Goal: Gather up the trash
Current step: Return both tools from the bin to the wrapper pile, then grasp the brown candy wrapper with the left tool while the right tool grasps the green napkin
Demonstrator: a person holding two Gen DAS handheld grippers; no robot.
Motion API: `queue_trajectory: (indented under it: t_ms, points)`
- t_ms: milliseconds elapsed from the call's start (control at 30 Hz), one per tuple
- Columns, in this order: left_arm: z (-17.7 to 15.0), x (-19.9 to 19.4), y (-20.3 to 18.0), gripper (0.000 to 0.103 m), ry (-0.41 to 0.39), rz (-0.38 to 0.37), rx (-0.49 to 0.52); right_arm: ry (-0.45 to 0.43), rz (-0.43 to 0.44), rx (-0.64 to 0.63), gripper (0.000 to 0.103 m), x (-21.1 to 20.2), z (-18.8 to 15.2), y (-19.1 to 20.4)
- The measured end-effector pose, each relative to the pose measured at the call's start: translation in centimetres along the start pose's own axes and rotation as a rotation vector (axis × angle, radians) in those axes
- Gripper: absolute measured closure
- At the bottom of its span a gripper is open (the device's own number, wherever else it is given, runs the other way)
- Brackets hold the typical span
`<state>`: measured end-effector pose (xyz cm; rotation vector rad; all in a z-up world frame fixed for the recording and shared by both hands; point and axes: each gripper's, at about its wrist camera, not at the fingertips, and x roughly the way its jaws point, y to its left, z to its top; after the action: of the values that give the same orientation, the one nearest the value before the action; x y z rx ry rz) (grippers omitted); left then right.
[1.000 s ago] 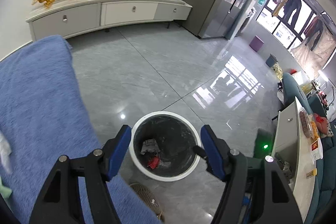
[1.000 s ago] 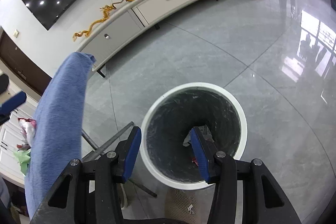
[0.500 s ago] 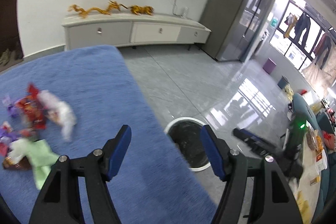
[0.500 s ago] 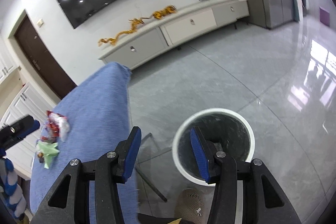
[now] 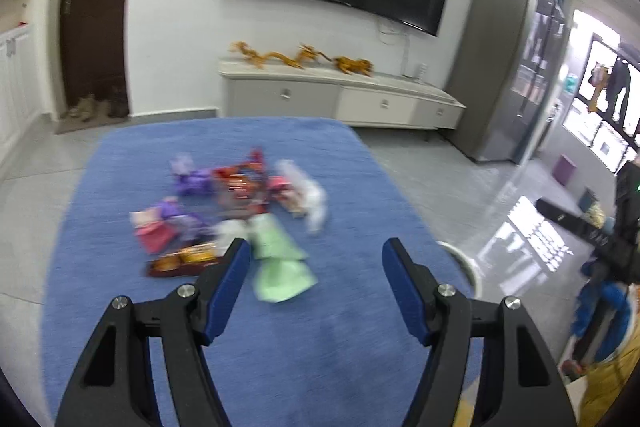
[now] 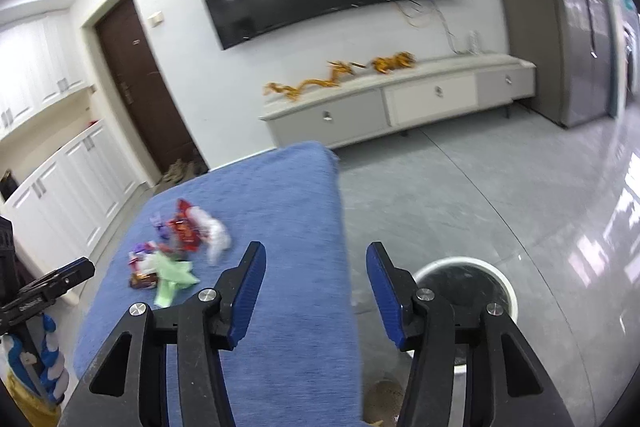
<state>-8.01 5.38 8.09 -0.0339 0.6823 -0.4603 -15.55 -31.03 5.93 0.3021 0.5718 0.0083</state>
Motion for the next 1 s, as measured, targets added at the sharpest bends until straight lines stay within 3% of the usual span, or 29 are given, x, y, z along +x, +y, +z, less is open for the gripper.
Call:
queue_trajectory:
  t_ms: [200, 333, 600, 1000]
  points:
    - [-1.5, -3.0, 5.5, 0.028, -0.025, 0.077, -0.062, -0.011, 0.062, -0.079, 0.049, -0.4, 0.4, 4.3]
    - [-2.3, -2.8, 8.0, 0.028, -0.013, 0.096, -0.096, 0.006, 0.098, -0.128, 0.046, 0.7, 0.5, 6.8]
    - [-4.8, 1.3, 11.3, 0.028, 0.09, 0.112, -0.167, 0.12, 0.161, -0.185, 0.046, 6.7, -0.3, 10.7]
    - [-5.0, 6.4, 14.1, 0.028, 0.157, 0.063, -0.212, 0.305, 0.284, -0.27, 0.046, 16.5, -2.8, 16.6]
